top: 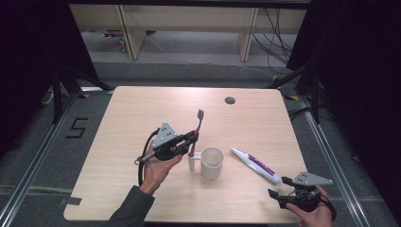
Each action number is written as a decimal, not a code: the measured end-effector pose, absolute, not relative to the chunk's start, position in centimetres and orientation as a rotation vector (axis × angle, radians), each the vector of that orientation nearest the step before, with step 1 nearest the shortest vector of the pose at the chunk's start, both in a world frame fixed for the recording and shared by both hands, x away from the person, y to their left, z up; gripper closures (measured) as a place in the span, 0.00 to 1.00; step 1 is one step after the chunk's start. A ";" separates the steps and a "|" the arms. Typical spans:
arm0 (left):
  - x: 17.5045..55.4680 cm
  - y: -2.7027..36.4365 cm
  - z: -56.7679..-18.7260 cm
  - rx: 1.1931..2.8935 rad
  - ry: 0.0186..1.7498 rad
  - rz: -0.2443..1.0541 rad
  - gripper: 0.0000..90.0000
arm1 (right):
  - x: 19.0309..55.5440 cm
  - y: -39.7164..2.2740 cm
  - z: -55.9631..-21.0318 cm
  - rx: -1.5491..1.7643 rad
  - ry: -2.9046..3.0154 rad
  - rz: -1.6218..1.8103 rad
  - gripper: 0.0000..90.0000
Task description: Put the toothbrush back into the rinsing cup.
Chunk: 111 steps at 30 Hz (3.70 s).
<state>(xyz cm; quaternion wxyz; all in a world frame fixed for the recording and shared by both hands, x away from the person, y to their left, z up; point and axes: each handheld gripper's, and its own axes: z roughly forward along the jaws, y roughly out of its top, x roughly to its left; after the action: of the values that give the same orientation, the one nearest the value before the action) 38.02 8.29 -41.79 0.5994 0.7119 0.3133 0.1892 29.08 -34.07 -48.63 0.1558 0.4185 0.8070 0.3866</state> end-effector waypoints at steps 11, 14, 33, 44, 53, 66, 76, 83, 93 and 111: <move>37.7 9.0 -42.9 1.649 0.735 0.432 0.90 | 29.0 -33.9 -48.7 1.218 2.307 1.103 0.28; 37.6 9.0 -43.0 1.656 0.732 0.430 0.90 | 29.0 -34.0 -48.7 1.198 2.311 1.091 0.28; 36.6 9.6 -45.0 1.733 0.737 0.385 0.90 | 28.9 -33.7 -48.7 1.237 2.326 1.107 0.28; 36.7 9.4 -45.4 1.761 0.735 0.348 0.88 | 28.9 -33.7 -48.7 1.233 2.334 1.102 0.28; 36.7 9.7 -45.1 1.747 0.730 0.330 0.67 | 28.9 -33.8 -48.7 1.236 2.332 1.101 0.28; 35.5 10.2 -44.1 1.773 0.725 0.323 0.47 | 28.9 -33.8 -48.7 1.236 2.320 1.111 0.28; 34.4 10.8 -44.3 1.817 0.735 0.310 0.40 | 28.9 -33.8 -48.7 1.239 2.315 1.109 0.28; 33.7 11.8 -44.8 1.818 0.772 0.310 0.32 | 29.0 -33.8 -48.7 1.232 2.315 1.109 0.28; 33.3 13.2 -45.2 1.817 0.799 0.320 0.28 | 29.0 -33.8 -48.7 1.234 2.318 1.105 0.28; 31.6 14.2 -47.3 1.913 0.828 0.329 0.23 | 29.1 -34.0 -48.7 1.202 2.312 1.099 0.28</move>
<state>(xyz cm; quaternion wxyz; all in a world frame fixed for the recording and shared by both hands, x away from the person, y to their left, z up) 31.56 14.18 -47.30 0.4932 0.7886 0.3414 0.1355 29.09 -34.04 -48.72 0.1559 0.4198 0.8075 0.3839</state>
